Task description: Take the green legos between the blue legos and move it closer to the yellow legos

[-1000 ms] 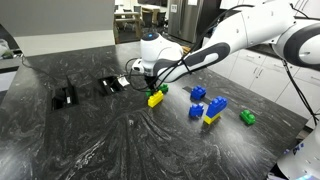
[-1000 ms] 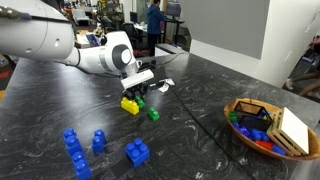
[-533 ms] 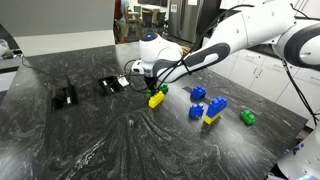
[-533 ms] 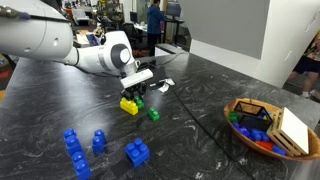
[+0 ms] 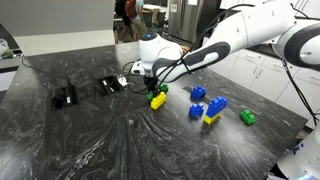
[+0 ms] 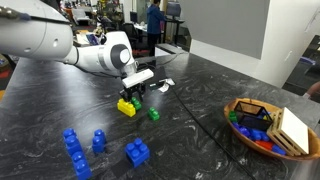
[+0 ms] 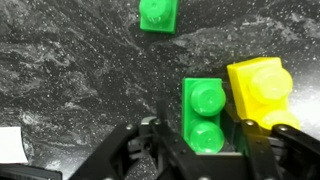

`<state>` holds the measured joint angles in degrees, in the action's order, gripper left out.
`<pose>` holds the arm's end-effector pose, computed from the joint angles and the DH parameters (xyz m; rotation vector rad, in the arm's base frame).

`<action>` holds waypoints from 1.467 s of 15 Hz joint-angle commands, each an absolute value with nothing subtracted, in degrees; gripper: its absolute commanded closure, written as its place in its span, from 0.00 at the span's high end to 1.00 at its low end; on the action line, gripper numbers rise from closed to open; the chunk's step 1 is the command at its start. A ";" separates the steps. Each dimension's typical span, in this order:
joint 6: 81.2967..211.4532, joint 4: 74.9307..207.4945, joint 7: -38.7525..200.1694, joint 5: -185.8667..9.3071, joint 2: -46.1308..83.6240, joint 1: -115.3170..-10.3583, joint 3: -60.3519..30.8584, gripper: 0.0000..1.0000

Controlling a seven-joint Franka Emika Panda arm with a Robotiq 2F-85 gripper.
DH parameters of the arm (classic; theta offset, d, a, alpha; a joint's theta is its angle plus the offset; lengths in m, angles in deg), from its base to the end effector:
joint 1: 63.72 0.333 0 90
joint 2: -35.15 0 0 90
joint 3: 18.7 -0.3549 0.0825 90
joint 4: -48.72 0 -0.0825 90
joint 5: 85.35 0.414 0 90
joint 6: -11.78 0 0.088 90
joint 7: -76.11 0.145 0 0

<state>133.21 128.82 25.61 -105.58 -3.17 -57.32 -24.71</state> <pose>0.7760 0.1272 0.3003 2.3469 1.6933 -0.0358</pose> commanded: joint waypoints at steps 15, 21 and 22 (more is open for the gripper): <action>125.66 125.94 22.06 -100.46 1.29 -60.43 -25.14 1.00; 123.42 125.25 23.07 -100.33 1.66 -59.92 -24.26 1.00; 123.34 125.27 23.07 -100.32 1.53 -59.88 -24.31 1.00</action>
